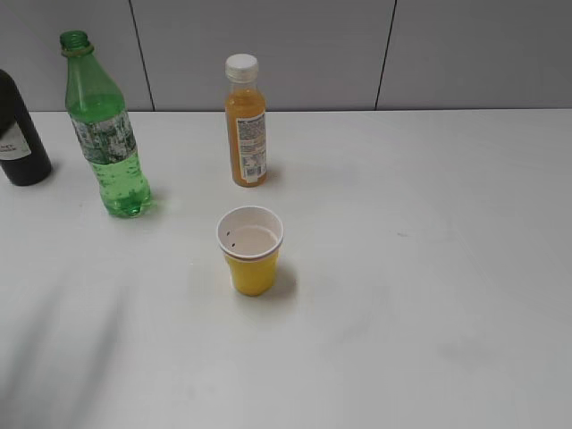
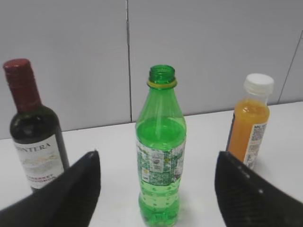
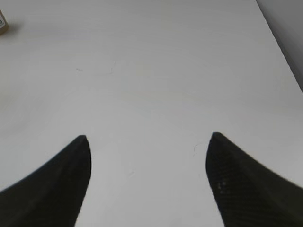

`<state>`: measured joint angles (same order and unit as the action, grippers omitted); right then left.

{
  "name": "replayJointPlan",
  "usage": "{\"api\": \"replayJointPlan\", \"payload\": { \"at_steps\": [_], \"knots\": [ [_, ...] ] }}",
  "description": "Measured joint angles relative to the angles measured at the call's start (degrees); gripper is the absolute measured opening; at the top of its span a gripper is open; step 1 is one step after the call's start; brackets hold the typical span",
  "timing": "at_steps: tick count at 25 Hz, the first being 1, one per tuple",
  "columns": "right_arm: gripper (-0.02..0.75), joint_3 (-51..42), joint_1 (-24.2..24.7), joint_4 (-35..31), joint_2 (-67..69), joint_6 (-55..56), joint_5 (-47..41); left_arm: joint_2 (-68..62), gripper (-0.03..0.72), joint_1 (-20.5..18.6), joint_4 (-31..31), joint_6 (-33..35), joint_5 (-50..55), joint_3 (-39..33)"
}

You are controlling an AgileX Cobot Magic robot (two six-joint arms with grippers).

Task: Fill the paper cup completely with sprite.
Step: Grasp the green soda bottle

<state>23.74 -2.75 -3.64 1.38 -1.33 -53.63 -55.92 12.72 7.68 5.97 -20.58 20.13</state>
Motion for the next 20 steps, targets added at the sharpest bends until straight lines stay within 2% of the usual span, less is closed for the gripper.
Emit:
{"api": "replayJointPlan", "payload": {
  "at_steps": [9, 16, 20],
  "knots": [
    [0.585, 0.0, 0.0, 0.0, 0.0, 0.0, 0.0, -18.44, 0.575, 0.96, -0.6, 0.0, -17.67, 0.0],
    [0.585, 0.0, 0.0, 0.0, 0.0, 0.0, 0.0, -27.28, 0.575, 0.96, -1.38, 0.0, -26.12, 0.05],
    [0.585, 0.0, 0.0, 0.0, 0.0, 0.0, -0.04, -33.23, 0.643, 0.96, -2.31, 0.0, -33.76, -0.13]
  ]
}}
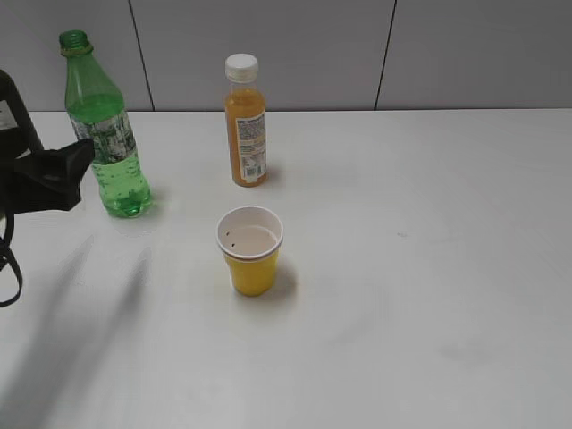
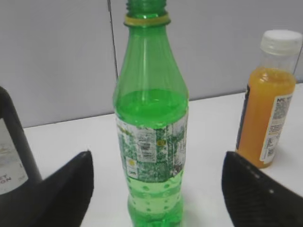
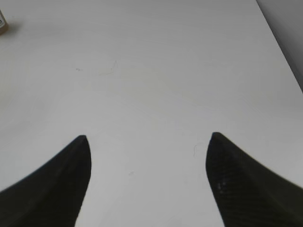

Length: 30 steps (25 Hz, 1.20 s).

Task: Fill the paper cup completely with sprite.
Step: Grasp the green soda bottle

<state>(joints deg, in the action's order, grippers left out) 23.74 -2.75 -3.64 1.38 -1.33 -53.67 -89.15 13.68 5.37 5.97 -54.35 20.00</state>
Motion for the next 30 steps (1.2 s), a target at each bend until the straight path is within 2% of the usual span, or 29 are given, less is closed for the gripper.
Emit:
{"api": "replayJointPlan", "payload": {
  "at_steps": [3, 11, 22, 30],
  "knots": [
    [0.585, 0.0, 0.0, 0.0, 0.0, 0.0, 0.0, -3.29, 0.669, 0.0, -0.63, 0.0, -2.15, -0.06],
    [0.585, 0.0, 0.0, 0.0, 0.0, 0.0, 0.0, -10.15, 0.675, 0.0, -1.72, -2.4, -10.91, 1.66],
    [0.585, 0.0, 0.0, 0.0, 0.0, 0.0, 0.0, -19.1, 0.668, 0.0, 0.51, -2.93, -10.88, 10.7],
    [0.585, 0.0, 0.0, 0.0, -0.07, 0.0, 0.0, -23.38, 0.664, 0.0, 0.96, -2.98, -7.04, 17.33]
  ]
}}
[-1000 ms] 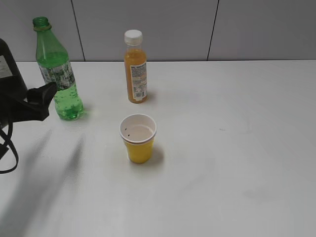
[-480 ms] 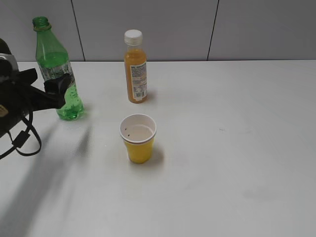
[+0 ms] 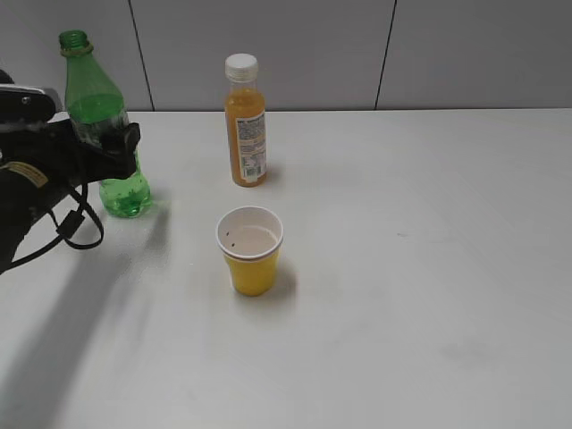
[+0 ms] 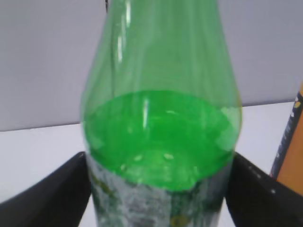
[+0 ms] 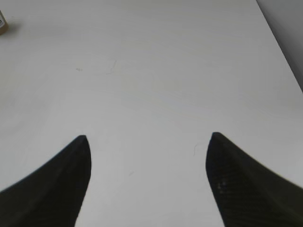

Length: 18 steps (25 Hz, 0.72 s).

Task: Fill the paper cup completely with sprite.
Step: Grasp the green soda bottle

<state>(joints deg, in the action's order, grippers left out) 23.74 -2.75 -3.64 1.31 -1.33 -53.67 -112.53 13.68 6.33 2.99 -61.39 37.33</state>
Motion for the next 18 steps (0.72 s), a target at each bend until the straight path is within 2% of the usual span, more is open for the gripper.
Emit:
{"api": "replayJointPlan", "payload": {
  "at_steps": [8, 18],
  "knots": [
    [0.584, 0.0, 0.0, 0.0, 0.01, 0.0, 0.0, -3.91, 0.662, 0.0, 0.05, 0.0, 4.47, 7.27],
    [0.584, 0.0, 0.0, 0.0, 0.01, 0.0, -0.06, -7.9, 0.655, 0.0, 2.33, 0.0, 4.98, 9.02]
  ]
}}
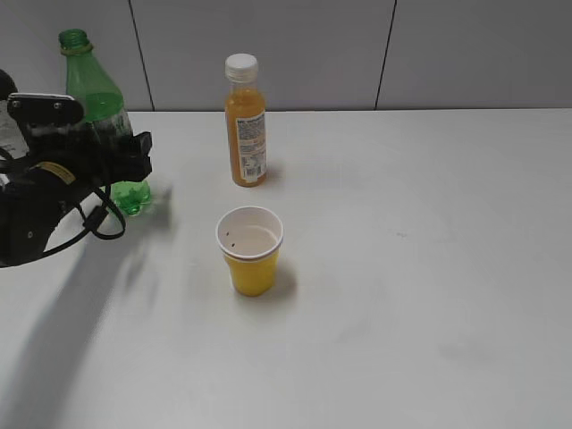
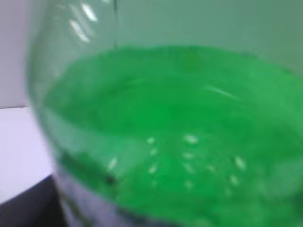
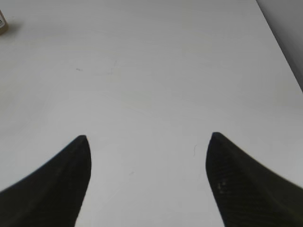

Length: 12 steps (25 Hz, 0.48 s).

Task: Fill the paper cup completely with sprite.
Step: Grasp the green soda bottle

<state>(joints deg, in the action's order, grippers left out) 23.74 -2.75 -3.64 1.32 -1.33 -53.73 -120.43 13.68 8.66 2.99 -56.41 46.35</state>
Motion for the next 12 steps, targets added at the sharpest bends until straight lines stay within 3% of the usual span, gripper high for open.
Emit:
{"api": "replayJointPlan", "payload": {
  "at_steps": [5, 12],
  "knots": [
    [0.584, 0.0, 0.0, 0.0, 0.0, 0.0, 0.0, -0.18, 0.62, 0.0, -0.05, 0.0, -0.03, 0.0],
    [0.584, 0.0, 0.0, 0.0, 0.0, 0.0, 0.0, -0.18, 0.455, 0.0, -0.05, -0.02, -0.44, 0.0]
  ]
}}
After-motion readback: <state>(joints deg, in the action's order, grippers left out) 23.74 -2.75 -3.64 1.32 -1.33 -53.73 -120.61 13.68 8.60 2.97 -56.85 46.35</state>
